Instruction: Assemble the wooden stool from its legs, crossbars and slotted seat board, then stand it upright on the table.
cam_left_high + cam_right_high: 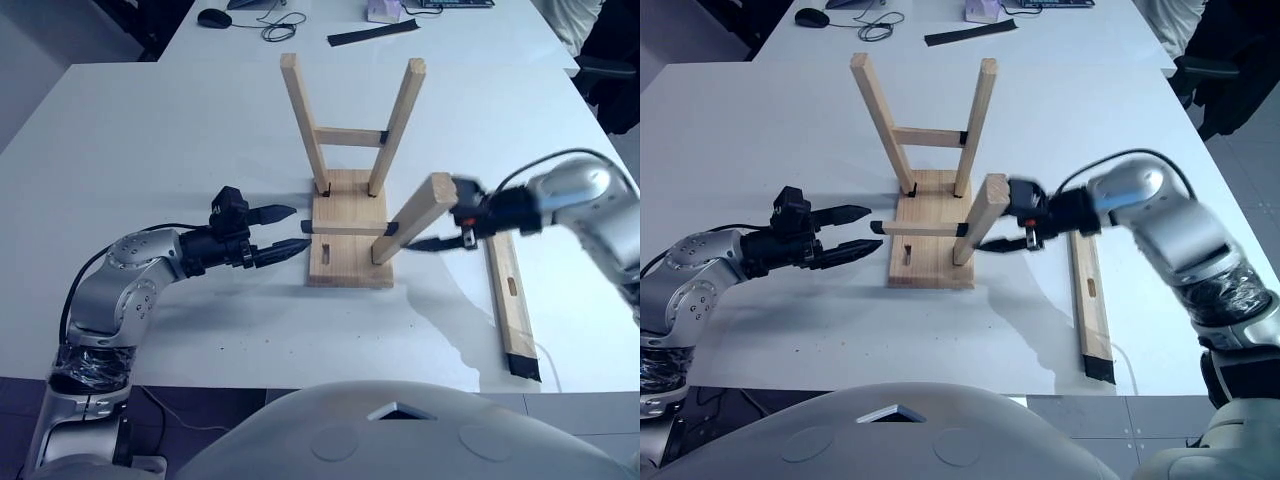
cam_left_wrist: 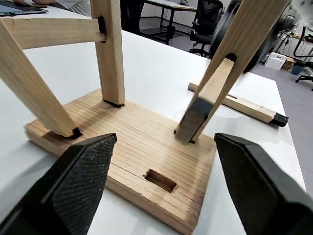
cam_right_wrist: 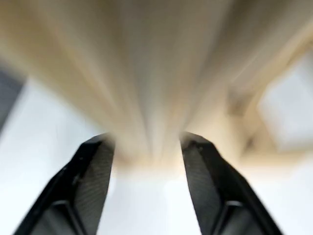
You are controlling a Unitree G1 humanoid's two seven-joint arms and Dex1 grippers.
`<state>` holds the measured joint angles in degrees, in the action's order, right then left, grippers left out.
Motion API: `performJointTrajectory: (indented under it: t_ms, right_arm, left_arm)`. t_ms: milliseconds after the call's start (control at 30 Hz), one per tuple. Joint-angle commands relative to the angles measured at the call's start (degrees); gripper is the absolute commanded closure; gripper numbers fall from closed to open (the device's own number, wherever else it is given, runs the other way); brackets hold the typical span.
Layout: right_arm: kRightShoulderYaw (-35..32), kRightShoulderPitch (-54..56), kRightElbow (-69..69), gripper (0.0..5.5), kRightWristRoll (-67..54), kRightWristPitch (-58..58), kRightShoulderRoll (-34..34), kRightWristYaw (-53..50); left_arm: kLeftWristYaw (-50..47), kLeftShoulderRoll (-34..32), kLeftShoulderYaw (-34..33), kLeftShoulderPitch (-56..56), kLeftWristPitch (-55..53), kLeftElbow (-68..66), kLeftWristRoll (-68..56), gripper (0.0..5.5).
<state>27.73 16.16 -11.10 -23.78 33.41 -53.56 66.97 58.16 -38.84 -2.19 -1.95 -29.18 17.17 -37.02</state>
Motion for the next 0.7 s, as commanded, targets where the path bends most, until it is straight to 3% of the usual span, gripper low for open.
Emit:
performJointTrajectory:
  t_ms: [33,167,333,433,533,633,700]
  right_arm:
    - [-2.95,1.77,0.80,2.35,1.05,2.18,0.77,-0.68]
    - [-10.02,-0.47,-1.32,1.80,-0.31,3.75,-1.03,-2.34]
    - [-28.35,-12.33,-9.84,1.80,-4.77,6.86,-7.83,-3.42]
    - [-39.39,-24.03,-14.23,1.33,-2.94,8.96,-12.91,-1.84]
    - [-49.00,-32.43,-21.03,0.89,-2.64,16.10,-13.85,-3.38]
    - [-54.63,-37.56,-27.58,0.38,-2.37,27.03,-12.60,-8.04]
    - [-56.02,-39.90,-29.87,0.38,-1.81,31.17,-12.15,-10.31]
  left_arm:
    - [0.08,-0.68,-0.44,-1.24,0.41,0.79,0.91,1.78]
    - [0.16,-1.17,-1.23,-3.57,0.53,1.97,0.79,1.78]
    - [-0.67,-1.43,-3.80,-9.02,1.32,4.59,0.41,1.78]
    - [-2.83,-0.65,-7.19,-15.11,1.56,8.71,-0.45,1.78]
    - [-5.16,0.68,-10.81,-22.20,2.01,12.70,-0.92,1.78]
    - [-7.22,2.75,-14.33,-29.42,2.76,16.63,-1.32,1.78]
    - [-8.42,4.03,-15.97,-32.97,3.19,18.62,-1.77,1.78]
